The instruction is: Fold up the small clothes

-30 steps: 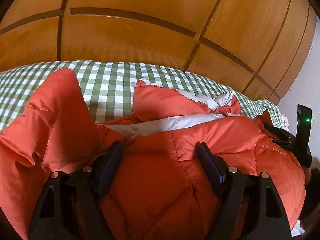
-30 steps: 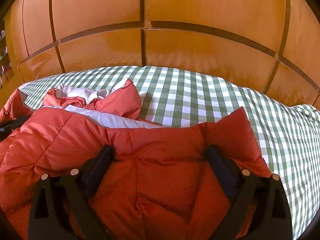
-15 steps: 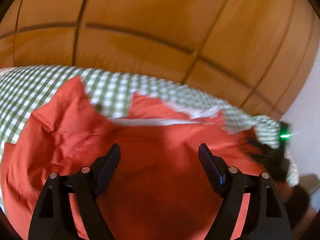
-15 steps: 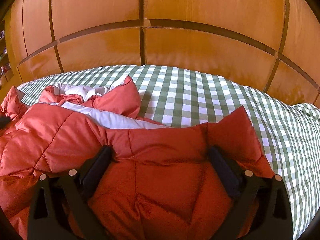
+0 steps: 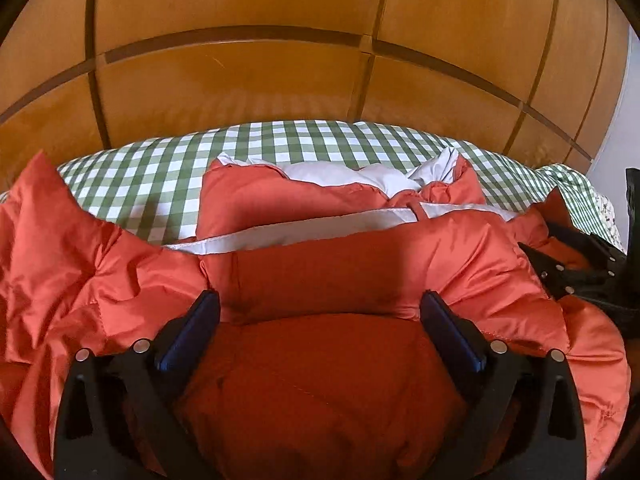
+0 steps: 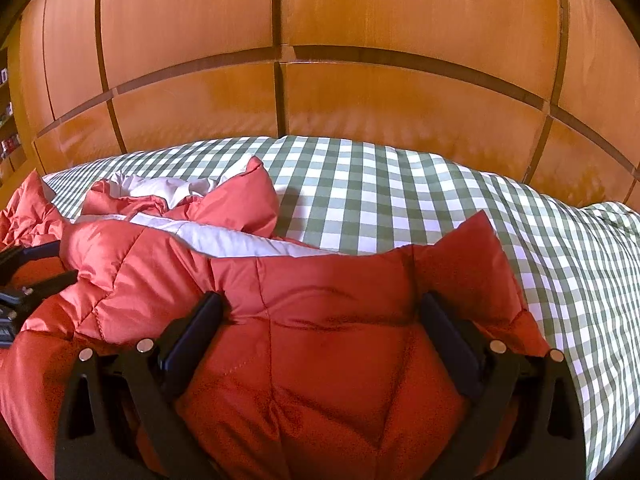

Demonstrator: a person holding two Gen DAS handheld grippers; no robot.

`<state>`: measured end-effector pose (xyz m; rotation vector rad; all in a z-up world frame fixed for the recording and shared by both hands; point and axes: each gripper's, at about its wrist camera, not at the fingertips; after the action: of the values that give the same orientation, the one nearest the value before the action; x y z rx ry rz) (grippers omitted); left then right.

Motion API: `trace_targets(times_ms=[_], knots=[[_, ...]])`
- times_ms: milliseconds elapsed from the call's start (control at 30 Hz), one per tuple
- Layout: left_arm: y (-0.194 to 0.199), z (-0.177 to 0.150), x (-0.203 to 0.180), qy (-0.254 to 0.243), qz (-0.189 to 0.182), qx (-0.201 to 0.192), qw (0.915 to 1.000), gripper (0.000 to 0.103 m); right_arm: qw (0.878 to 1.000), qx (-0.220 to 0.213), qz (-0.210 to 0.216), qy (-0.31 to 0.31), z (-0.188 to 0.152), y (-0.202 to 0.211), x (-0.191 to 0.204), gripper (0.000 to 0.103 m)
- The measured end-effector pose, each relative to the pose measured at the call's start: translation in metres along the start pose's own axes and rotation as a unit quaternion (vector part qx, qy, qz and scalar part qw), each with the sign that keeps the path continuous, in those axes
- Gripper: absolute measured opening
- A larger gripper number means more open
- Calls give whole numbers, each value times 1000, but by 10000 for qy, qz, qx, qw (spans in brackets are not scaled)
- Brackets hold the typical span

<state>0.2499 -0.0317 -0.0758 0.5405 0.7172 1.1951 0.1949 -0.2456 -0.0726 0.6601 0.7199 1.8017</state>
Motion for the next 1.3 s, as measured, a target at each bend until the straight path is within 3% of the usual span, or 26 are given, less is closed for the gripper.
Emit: trace_targets(times_ms=[133,267,367,433,633,767,833,1033,1167,1300], knots=[[7,-3,0,35,-1,33,10000,100,9998,-102,-118,95,-1,5,4,99],[47,-17,2,70,-22,-180,9998,100,9995,-72,-259,135,-2,18,5,101],[86,-35,17,235,30,-486,9985,100,9960,-51,-888,55,-2,42,9,101],[112,-51,38,639,171,-790,9947,100,9905,-174,-1357,108,-6,67,20,101],[160,-90,90,1888,-19,-1201,9746,100,9921,-701,-999,290,-35,132,55,101],[184,-110,93,1988,178,-1437,9693,100,9940,-784,-744,164,-66,153,70,101],[193,-121,95,2103,213,-1431,9669,100,9940,-784,-743,143,-77,156,74,101],[211,-160,103,2766,143,-1393,9507,100,9955,-208,-845,387,-103,117,87,101],[206,-178,104,3101,146,-1041,9449,100,9952,-200,-893,342,-112,110,91,101],[189,-191,115,3601,-62,-760,9298,99,9949,-247,-918,332,-116,112,91,101]])
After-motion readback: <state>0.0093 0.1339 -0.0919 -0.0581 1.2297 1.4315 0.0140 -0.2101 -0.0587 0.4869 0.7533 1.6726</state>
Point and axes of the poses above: each gripper's, at about its wrist camera, not at the fingertips, and y roughly against the way its jaws point, x to its left, z to its top, and after that the axes turned 5 degrees about y, right-handed
